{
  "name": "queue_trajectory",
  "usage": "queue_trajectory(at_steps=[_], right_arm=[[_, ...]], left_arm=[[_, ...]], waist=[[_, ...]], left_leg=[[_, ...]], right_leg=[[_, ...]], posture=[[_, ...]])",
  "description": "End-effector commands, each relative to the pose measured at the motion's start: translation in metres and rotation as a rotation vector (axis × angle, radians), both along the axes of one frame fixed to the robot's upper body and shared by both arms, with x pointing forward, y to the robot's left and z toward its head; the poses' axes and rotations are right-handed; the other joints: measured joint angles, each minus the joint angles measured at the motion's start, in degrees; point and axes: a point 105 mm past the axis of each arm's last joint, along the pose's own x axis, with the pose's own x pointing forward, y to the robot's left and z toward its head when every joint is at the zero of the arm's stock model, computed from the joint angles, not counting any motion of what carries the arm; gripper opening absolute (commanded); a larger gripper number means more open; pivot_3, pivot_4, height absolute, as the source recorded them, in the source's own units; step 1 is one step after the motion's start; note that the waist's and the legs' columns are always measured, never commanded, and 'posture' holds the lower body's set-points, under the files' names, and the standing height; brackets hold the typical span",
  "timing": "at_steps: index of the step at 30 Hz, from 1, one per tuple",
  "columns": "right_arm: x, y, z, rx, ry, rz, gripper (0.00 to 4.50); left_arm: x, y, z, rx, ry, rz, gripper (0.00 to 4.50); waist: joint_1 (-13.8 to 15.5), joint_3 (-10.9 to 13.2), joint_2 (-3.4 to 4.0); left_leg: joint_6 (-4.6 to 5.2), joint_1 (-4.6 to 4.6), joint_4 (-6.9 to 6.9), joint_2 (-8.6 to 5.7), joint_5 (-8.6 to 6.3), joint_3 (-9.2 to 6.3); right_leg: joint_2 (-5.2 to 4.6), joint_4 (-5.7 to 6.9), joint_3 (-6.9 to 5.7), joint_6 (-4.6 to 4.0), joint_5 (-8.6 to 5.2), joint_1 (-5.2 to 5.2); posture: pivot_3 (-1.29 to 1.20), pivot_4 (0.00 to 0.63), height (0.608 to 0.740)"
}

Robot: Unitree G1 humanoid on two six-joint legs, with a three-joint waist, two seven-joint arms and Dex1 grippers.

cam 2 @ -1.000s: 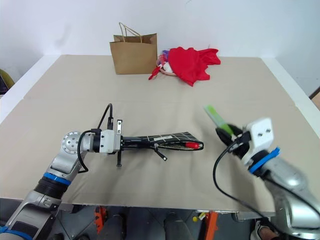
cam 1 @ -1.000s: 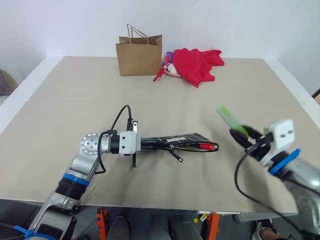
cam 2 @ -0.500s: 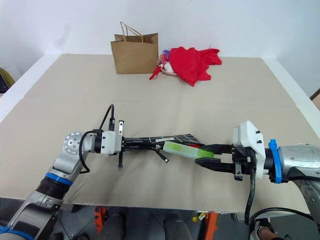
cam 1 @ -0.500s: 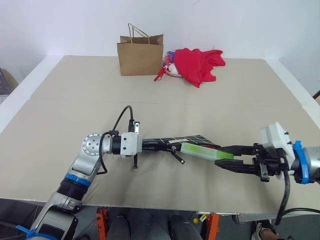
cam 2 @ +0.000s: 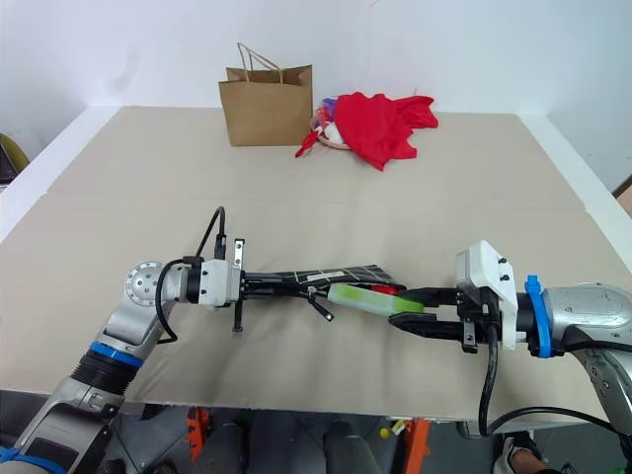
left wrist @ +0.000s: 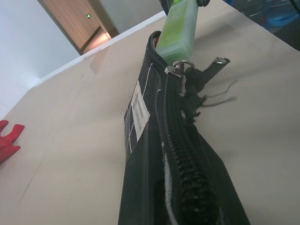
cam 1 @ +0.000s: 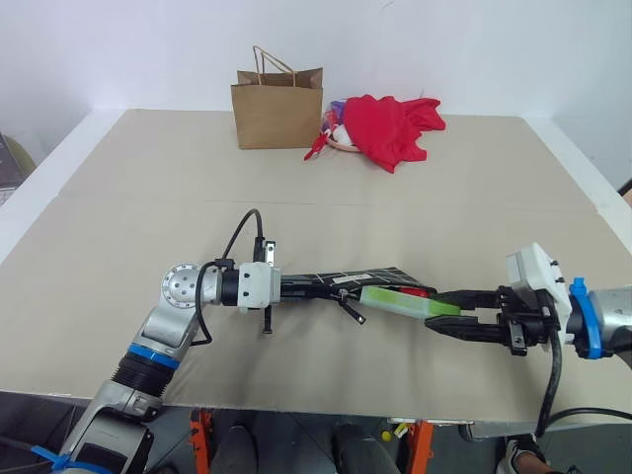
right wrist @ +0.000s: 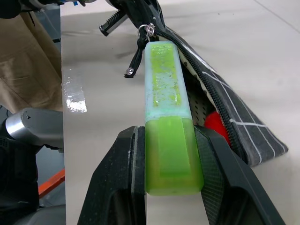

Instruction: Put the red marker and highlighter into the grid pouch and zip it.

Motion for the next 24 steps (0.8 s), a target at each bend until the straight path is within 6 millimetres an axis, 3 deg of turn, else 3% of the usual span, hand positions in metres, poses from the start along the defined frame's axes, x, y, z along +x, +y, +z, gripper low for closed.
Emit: queue_trajectory(at_steps=[1,11,24], right_arm=[[0.001,0.002,0.006,0.000,-0.001,0.007,1.10],[0.014,0.004,0.002,0.020,0.094,-0.016,1.10],[0.036,0.027,0.004,0.028,0.071,0.013,1.10]], left_arm=[[-0.003,-0.002,0.008,-0.017,-0.039,-0.012,0.00],[-0.003,-0.004,0.009,-0.027,-0.036,-0.015,0.00],[-0.005,-0.005,0.008,-0.038,-0.031,-0.007,0.00]], waist=[[0.0,0.0,0.00],[0.0,0.0,0.00],[-0.1,0.0,0.01]], left_leg=[[0.00,0.00,0.00,0.00,0.00,0.00],[0.00,0.00,0.00,0.00,0.00,0.00],[0.00,-0.01,-0.02,0.00,0.00,0.00]], right_leg=[[0.00,0.00,0.00,0.00,0.00,0.00],[0.00,0.00,0.00,0.00,0.01,0.00],[0.00,0.00,0.00,0.01,0.00,-0.02]], posture=[[0.00,0.150,0.740],[0.00,0.150,0.740],[0.00,0.150,0.740]])
